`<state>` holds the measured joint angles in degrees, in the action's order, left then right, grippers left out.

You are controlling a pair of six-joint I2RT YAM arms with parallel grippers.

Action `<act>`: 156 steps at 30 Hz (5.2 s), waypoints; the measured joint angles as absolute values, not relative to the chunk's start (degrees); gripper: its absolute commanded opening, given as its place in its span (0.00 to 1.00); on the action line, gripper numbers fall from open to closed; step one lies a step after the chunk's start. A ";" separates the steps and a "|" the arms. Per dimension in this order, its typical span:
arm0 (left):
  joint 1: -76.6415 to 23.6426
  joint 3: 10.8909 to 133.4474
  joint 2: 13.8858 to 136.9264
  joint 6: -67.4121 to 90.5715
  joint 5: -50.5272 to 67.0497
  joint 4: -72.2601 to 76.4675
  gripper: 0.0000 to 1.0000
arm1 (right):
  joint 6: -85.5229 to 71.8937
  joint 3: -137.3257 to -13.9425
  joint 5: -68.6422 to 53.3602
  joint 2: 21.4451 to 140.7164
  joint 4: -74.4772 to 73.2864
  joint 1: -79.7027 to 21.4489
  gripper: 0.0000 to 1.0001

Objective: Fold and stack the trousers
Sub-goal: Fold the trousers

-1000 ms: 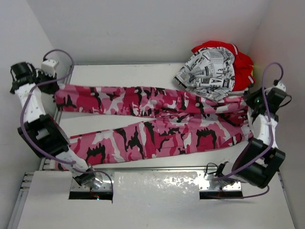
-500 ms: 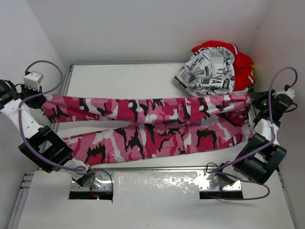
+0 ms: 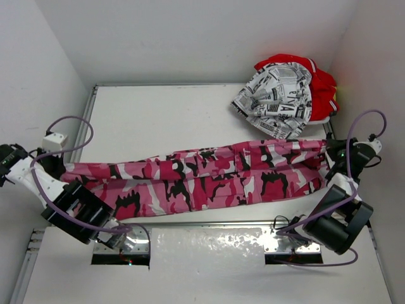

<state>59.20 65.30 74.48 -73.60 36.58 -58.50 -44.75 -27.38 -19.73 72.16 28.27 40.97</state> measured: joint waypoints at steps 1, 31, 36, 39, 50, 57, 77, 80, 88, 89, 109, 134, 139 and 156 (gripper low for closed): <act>60.14 64.66 74.46 -74.83 35.99 -59.07 0.00 | -45.17 -27.20 -19.46 72.16 28.47 41.15 0.00; 69.04 48.07 72.75 -100.38 8.91 -69.12 0.39 | -52.42 -19.09 -11.35 70.52 28.64 46.06 0.63; 70.91 58.00 77.32 -101.06 7.75 -72.51 0.43 | -45.87 -31.92 -4.60 70.22 9.04 44.07 0.65; 70.94 65.25 79.50 -99.39 9.41 -72.31 0.43 | -39.05 -44.16 5.67 69.65 -4.27 37.98 0.69; 56.93 61.63 74.96 -91.18 17.78 -73.63 0.50 | -18.28 -48.47 5.21 59.13 -15.81 7.51 0.64; 56.97 53.58 73.60 -95.37 14.57 -73.63 0.55 | 2.52 -49.87 -1.67 72.44 -33.71 -26.92 0.71; 56.97 40.16 71.79 -99.37 2.31 -56.97 0.41 | 25.10 -47.16 9.19 84.84 -36.95 -37.39 0.32; 56.97 39.68 72.42 -98.78 1.80 -56.38 0.22 | 24.45 -46.41 10.68 86.24 -35.29 -37.39 0.16; 56.97 41.15 75.16 -96.84 1.96 -56.99 0.00 | 23.97 -45.98 12.75 86.15 -34.39 -37.67 0.00; 56.97 42.09 75.29 -96.40 2.61 -57.30 0.00 | 23.97 -45.98 13.21 85.73 -34.39 -37.69 0.00; 56.05 69.56 70.76 -87.66 29.15 -63.37 0.00 | 22.28 -62.24 23.73 78.72 -41.98 -37.47 0.00; 66.85 45.65 68.23 -112.66 4.71 -68.95 0.34 | 24.38 -44.49 4.16 77.34 -48.73 -38.50 0.30; 66.96 38.85 67.61 -113.32 -3.27 -63.88 0.52 | 23.62 -43.90 3.14 77.28 -48.40 -38.79 0.70; 58.89 54.57 74.32 -96.38 14.35 -66.59 0.55 | -17.45 -50.98 -12.03 66.94 -37.78 13.61 0.45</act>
